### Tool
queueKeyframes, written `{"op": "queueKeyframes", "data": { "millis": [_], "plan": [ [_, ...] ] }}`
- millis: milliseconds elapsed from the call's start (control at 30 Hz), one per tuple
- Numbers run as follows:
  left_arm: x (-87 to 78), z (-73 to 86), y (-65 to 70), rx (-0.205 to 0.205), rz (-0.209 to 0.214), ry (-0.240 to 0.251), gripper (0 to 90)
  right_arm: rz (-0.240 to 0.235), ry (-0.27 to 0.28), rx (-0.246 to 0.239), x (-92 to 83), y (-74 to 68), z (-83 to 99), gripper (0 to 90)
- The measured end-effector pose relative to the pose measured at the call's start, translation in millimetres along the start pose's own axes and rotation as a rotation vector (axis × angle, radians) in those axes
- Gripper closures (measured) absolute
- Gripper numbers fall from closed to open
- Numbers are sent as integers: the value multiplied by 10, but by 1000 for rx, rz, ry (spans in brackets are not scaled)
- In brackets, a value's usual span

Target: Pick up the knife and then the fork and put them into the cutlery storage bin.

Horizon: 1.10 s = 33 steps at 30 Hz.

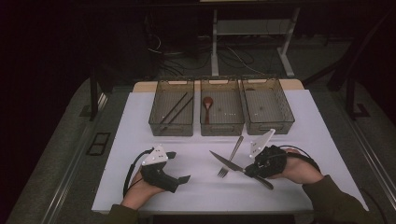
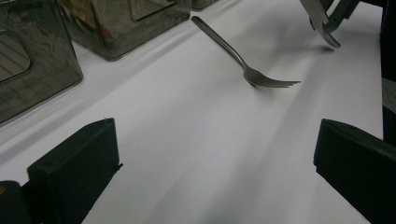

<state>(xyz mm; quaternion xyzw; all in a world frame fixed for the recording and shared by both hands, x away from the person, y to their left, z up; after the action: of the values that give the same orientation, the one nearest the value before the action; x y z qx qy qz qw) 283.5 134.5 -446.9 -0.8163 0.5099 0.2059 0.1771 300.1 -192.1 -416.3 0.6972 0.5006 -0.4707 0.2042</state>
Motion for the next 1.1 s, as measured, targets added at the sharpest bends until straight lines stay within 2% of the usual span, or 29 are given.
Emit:
{"op": "queueKeyframes", "data": {
  "millis": [133, 333, 500, 933, 1100],
  "plan": [
    [-13, -2, -11, 1, 0, 19, 0, 8, 59, 63, -73, 92, 33, 789],
    [3, 31, -32, 7, -5, 11, 0, 43, 113, 146, -169, 222, 77, 790],
    [-7, 39, -41, 1, -14, 6, 0, 65, 169, 233, -248, 307, 107, 789],
    [-7, 31, -35, -7, -20, 7, 0, 115, 305, 344, -454, 540, 204, 790],
    [0, 33, -32, -16, -19, -2, 0, 136, 348, 369, -540, 629, 227, 790]
  ]
}}
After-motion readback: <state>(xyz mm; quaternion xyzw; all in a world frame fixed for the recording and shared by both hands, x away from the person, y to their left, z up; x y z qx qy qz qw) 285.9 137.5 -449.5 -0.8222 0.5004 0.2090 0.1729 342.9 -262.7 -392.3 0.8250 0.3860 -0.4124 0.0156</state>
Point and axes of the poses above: each handheld gripper's, and its own axes: x roughly forward along the jaws, z roughly out of its underside, y roughly to its right, the point moved 3 cm from there along x, roughly forward along the jaws, and after that the axes turned 13 degrees about x, right-handed, at the moved point
